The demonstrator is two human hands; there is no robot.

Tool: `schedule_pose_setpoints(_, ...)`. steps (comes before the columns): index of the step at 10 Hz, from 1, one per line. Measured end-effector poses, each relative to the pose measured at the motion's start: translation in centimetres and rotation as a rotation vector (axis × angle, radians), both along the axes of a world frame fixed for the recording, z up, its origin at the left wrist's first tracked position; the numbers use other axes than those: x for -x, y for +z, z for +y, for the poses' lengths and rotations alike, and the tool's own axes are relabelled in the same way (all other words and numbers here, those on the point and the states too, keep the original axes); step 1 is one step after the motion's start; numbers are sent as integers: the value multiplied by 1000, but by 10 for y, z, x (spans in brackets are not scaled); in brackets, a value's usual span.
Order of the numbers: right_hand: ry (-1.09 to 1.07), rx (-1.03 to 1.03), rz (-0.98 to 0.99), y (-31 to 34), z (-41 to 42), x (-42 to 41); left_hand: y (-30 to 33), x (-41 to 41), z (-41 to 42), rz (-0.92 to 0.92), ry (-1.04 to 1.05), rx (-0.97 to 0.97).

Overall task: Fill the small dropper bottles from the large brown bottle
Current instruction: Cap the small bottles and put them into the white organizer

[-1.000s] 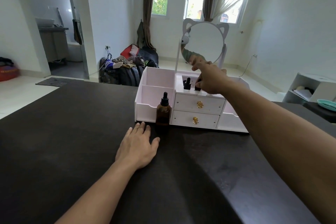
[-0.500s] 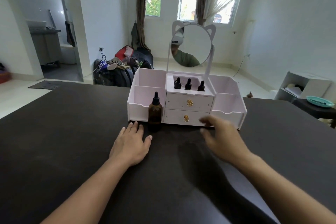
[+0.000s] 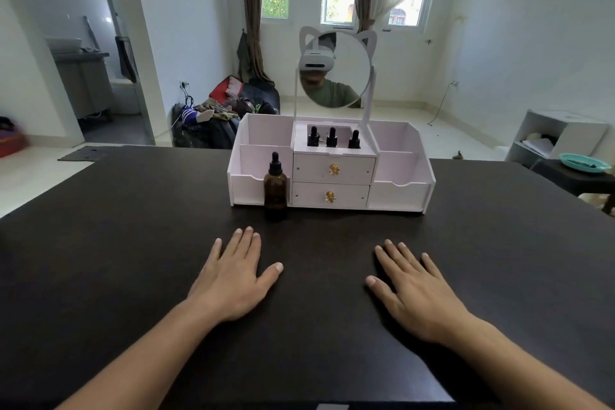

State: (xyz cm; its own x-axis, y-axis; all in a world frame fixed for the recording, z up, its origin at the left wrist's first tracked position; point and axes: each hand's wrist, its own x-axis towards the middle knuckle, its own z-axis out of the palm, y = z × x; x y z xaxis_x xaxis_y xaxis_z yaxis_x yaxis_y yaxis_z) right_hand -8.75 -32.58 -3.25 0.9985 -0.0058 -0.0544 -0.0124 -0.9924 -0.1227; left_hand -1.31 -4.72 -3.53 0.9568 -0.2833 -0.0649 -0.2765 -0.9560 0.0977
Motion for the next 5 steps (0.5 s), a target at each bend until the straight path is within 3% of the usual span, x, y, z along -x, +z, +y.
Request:
schedule_pose_setpoints(2, 36, 21, -38, -5, -1, 55, 4, 54, 8, -8, -65, -2)
schedule_pose_setpoints(3, 45, 105, -160, -16, -5, 76, -5, 81, 16, -95, -123, 28)
schedule_pose_setpoints(4, 58, 71, -217, -28, -11, 94, -17, 101, 30, -200, -166, 2)
schedule_pose_setpoints(5, 86, 12, -408, -45, -15, 118, -42, 123, 43, -342, -262, -20)
